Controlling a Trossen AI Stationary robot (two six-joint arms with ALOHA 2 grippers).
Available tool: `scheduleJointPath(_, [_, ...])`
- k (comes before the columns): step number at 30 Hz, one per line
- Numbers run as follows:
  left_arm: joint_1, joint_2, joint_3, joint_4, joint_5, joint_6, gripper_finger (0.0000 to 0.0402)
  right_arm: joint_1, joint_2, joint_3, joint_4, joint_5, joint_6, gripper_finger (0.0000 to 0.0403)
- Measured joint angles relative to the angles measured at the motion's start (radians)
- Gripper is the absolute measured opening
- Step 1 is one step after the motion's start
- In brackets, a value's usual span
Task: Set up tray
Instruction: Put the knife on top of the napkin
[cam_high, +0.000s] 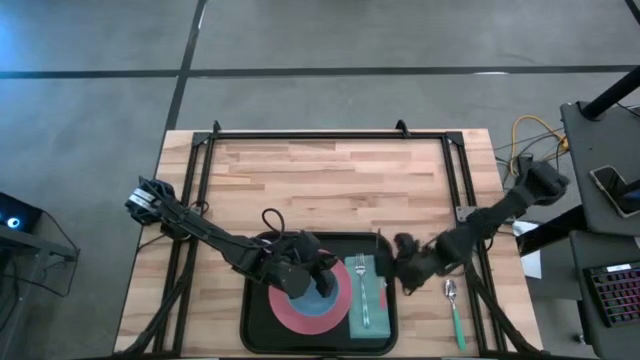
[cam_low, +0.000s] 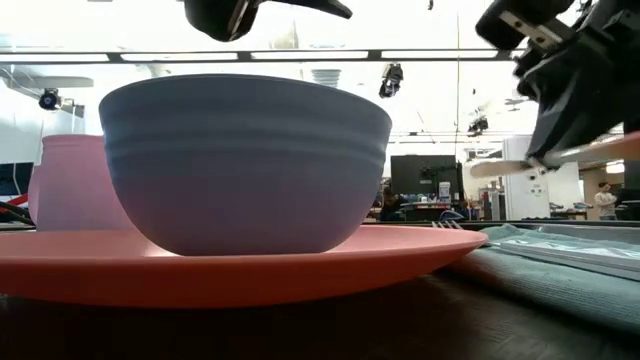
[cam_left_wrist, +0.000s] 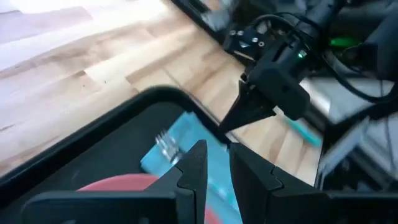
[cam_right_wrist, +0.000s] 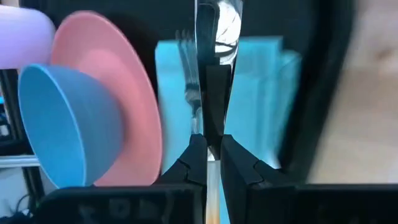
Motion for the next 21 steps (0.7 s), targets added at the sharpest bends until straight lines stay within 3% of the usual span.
scheduleJointPath(3, [0.0,-0.012,0.0,-0.033,0.072,0.081,0.005,0.009,0.105,0.039,0.103,-0.004,0.023,0.0013])
scheduleJointPath(9, [0.003,-0.045,0.0,-0.112,0.081,0.175,0.005,0.01,0.26,0.146,0.084,-0.051,0.063,0.0013])
scheduleJointPath(21, [0.008,-0.082,0.0,-0.179,0.08,0.251,0.005,0.01,0.3,0.238,-0.124,-0.12,0.068,0.0013])
